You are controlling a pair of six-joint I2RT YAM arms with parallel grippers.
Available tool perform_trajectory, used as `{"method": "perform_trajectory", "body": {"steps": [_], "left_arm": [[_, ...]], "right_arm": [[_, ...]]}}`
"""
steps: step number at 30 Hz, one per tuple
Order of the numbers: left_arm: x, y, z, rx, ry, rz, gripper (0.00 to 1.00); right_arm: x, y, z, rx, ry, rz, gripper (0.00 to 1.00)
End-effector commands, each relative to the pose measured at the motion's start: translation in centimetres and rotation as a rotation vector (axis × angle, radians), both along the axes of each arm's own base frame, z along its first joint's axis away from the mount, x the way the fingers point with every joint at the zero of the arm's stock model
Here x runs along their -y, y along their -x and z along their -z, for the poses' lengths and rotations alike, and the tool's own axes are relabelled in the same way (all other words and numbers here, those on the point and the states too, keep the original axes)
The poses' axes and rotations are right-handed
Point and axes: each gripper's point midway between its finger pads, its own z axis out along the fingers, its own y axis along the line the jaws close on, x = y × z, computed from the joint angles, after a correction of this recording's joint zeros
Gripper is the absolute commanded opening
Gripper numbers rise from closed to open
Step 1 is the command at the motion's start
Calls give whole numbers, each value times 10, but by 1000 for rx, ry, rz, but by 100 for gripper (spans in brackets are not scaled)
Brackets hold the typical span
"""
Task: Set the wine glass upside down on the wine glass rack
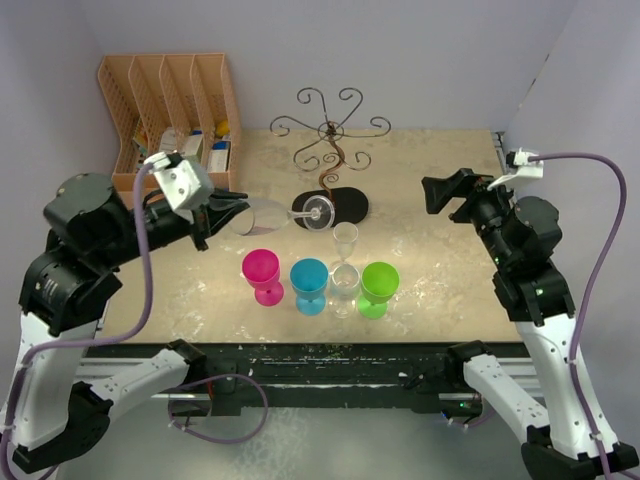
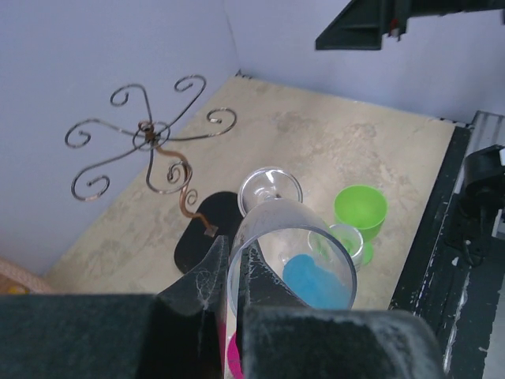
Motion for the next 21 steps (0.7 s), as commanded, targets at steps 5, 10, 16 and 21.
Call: {"method": "perform_trajectory", "body": {"steps": [5,10,16,21], "left_arm": [[3,30,-74,278,134,119,0],[5,13,-99,390,165,77,0],[5,-9,-126,528,226,3,0],[9,-17,-146,617,250,-4,0]], "right_arm": [[-47,43,-64,244,69,-343,100],[-71,90,-104,503,75,-546,100],[-111,88,-110,195,-274,-803,86],[-88,119,-152,375,-772,-829,91]]}}
